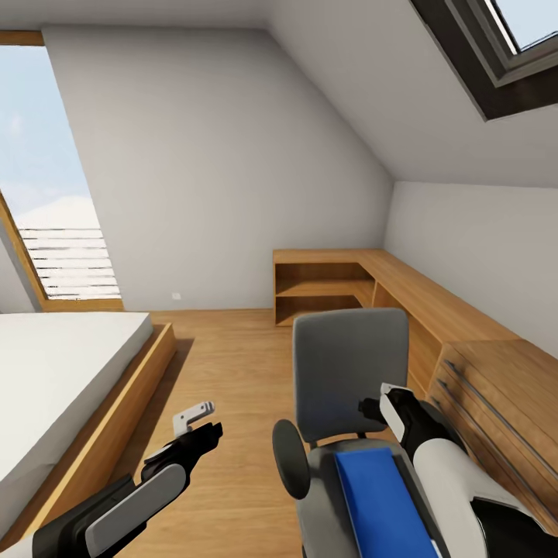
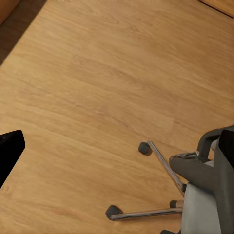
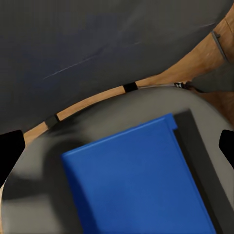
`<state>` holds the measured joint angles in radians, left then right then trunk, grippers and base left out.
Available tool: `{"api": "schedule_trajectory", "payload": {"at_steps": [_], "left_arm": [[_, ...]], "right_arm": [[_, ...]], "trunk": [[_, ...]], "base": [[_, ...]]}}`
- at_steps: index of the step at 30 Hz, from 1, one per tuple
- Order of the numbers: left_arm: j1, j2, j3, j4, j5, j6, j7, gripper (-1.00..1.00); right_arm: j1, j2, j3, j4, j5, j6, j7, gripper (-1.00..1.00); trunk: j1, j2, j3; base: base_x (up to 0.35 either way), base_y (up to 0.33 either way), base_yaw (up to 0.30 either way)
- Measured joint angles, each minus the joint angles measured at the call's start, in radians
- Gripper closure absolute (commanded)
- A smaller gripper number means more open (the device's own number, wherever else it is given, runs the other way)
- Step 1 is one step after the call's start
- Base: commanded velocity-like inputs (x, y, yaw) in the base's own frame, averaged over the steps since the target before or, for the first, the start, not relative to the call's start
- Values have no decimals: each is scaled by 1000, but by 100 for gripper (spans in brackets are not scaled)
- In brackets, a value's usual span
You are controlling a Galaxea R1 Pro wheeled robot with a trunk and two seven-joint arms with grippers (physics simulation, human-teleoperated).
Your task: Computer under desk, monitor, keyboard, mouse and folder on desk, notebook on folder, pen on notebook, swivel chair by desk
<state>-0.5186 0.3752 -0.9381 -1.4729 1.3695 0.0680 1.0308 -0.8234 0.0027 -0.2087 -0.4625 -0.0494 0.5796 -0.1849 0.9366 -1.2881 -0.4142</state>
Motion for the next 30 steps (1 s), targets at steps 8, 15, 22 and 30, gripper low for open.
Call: {"api": "schedule_trajectory", "payload": {"at_steps": [8,15,22,30], "left_arm": [[0,0,2,0,-1,0,2,-100],[0,0,4,0,-1,0,2,-100],[0,0,4,0,-1,0,3,-100],[0,0,4,0,0,0,3,-100]], "right_arm": [[0,-2,2,16,1,-11,1,-100],[0,-4,2,18,2,-14,1,-100],[0,-6,2,19,2,-14,1,-100],[0,-6,2,19,2,-16,1,-100]], "trunk": [[15,-28,-12],[42,-77,-34],[69,-126,-56],[100,-182,-81]], "base": [[13,0,0],[2,0,0],[0,0,0],[0,0,0]]}}
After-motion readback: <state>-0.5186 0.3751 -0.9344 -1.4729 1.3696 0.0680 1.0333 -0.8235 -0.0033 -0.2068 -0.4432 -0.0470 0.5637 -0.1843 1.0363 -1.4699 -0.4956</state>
